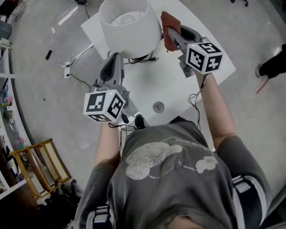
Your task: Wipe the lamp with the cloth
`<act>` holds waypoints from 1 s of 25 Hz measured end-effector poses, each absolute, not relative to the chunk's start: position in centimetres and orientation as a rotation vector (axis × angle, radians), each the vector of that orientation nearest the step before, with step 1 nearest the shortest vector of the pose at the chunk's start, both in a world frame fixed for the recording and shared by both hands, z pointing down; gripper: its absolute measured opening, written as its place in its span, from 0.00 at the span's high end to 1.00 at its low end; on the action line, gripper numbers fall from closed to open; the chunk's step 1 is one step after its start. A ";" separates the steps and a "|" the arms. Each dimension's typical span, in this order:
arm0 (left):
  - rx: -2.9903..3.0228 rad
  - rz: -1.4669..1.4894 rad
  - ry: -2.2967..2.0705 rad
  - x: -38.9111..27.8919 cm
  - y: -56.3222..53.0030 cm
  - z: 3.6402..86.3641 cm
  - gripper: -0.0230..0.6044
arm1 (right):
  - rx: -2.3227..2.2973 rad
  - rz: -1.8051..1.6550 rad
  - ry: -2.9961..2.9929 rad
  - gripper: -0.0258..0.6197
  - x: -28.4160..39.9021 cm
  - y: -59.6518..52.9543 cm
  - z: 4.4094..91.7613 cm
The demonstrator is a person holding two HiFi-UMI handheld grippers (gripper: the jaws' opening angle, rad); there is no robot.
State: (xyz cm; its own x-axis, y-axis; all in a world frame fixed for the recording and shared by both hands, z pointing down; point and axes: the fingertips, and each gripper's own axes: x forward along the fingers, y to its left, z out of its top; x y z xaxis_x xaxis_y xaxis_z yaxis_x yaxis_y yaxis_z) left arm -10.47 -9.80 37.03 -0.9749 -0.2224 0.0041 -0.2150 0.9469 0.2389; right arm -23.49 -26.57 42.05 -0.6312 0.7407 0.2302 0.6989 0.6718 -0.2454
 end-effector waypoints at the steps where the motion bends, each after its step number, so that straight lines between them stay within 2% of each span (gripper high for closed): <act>1: 0.374 -0.374 -3.070 -10.6 -9.8 37.0 0.95 | -1.131 0.191 -2.594 0.82 -23.1 -26.7 41.7; 6: 0.544 -0.374 -3.069 -10.9 -10.4 36.6 0.95 | -1.058 0.214 -2.667 0.82 -20.8 -27.4 40.6; 10: 0.651 -0.380 -3.055 -8.6 -10.1 34.5 0.95 | -0.999 0.229 -2.704 0.82 -17.3 -26.6 38.4; 25: 0.945 -0.421 -2.880 -3.4 -11.0 38.7 0.95 | -0.631 0.344 -2.740 0.82 -6.9 -28.9 43.0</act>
